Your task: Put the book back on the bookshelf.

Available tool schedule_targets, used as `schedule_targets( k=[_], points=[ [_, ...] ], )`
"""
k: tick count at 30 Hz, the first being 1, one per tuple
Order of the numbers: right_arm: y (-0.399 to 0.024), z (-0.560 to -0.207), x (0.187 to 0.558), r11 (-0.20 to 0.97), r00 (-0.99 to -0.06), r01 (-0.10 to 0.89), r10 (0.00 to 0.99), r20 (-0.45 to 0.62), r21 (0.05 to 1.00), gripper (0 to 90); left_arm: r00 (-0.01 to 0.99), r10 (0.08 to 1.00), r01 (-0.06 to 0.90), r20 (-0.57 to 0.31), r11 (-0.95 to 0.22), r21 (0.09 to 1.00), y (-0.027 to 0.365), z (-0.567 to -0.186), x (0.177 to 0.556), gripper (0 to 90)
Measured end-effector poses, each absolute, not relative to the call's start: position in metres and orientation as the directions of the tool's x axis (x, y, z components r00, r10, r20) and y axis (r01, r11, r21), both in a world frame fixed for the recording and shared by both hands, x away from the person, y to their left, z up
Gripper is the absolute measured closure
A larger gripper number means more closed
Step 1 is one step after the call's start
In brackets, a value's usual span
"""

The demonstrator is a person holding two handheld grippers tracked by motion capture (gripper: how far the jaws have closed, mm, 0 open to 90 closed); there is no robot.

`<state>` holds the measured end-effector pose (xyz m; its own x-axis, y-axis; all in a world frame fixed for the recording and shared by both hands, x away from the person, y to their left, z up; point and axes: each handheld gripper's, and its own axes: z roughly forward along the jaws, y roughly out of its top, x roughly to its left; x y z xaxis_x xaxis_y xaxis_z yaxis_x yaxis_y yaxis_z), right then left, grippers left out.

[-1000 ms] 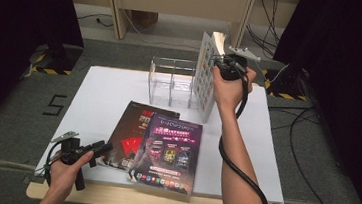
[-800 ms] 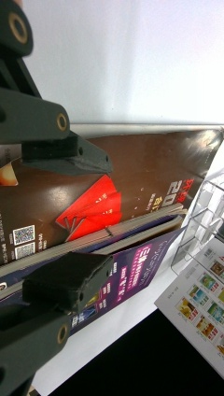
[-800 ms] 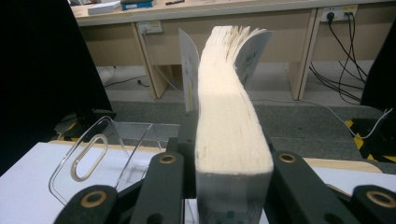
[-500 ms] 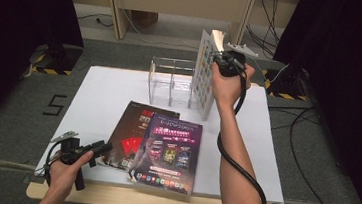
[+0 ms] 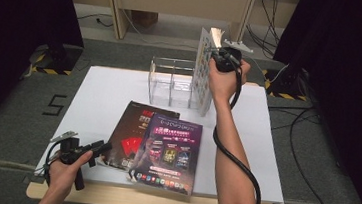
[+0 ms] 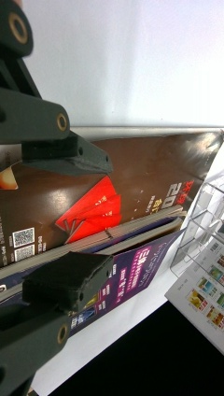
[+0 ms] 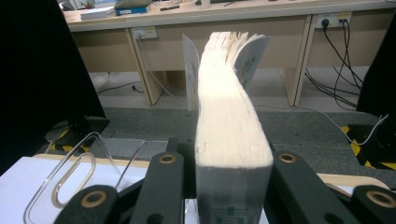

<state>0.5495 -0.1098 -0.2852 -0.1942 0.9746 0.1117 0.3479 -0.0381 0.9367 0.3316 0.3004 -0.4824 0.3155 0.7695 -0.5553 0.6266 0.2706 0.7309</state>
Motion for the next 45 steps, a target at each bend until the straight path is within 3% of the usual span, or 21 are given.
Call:
schedule_targets(
  k=[23,45],
  points=[
    [-0.108,-0.307,0.55,0.009,-0.192,0.331,0.98,0.059,0.944,73.9,0.318,0.771,0.631,-0.552,0.263,0.73,0.299,-0.484,0.331,48.4],
    [-0.118,-0.294,0.553,0.037,-0.195,0.494,0.978,0.07,0.868,66.8,0.324,0.773,0.632,-0.546,0.253,0.733,0.298,-0.484,0.331,48.3]
  ],
)
